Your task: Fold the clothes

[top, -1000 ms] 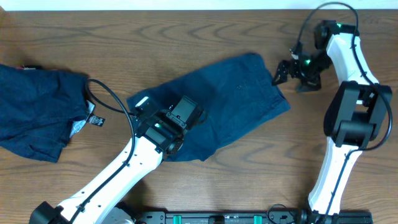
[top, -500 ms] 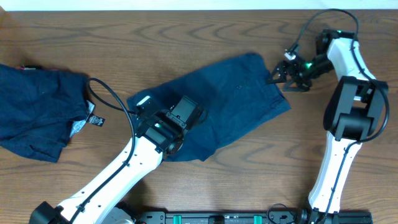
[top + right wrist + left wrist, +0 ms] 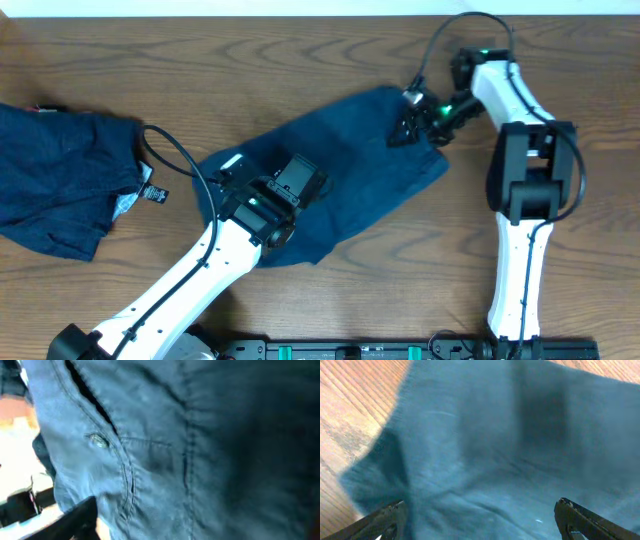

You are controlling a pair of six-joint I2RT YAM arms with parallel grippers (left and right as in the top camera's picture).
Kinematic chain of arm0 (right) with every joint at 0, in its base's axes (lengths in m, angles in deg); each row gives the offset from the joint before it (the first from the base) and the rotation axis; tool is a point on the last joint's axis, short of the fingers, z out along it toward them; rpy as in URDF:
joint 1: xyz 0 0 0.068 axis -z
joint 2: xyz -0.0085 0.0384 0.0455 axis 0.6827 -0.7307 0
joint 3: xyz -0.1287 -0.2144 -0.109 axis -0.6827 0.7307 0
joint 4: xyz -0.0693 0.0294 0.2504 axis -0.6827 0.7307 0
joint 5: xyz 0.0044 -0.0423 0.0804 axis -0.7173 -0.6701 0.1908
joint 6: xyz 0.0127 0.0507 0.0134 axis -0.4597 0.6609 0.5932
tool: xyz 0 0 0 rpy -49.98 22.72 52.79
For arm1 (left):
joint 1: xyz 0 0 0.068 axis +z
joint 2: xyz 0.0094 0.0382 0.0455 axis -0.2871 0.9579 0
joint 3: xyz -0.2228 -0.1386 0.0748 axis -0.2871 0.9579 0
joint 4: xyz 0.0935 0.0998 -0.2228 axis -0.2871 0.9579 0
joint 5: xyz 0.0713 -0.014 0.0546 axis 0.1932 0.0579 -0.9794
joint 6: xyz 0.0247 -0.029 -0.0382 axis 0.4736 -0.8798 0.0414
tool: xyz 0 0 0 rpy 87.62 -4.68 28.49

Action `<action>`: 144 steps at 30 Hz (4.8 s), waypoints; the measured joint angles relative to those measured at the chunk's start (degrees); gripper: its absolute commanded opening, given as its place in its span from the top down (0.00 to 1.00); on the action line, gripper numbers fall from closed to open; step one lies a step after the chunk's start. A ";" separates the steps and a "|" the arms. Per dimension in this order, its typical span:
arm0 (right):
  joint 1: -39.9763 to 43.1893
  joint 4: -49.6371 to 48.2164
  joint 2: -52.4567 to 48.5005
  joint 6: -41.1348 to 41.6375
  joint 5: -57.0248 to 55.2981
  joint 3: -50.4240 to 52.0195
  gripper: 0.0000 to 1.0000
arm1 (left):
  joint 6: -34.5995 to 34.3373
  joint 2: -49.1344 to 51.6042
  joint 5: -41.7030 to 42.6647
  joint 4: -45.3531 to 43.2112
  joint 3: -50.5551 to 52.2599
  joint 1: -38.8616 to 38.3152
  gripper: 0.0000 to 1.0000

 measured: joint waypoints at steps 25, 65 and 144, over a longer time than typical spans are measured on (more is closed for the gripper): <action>20.50 -3.13 -1.05 7.10 -3.87 0.35 0.98 | 1.38 0.00 2.75 -2.14 0.00 0.00 0.05; 6.73 1.81 35.12 16.13 -24.59 1.03 0.99 | 7.48 0.00 3.21 -7.21 0.00 0.00 0.05; 8.13 5.18 28.20 28.37 -24.22 1.90 0.99 | 17.55 19.39 19.39 -17.20 -1.77 17.07 0.94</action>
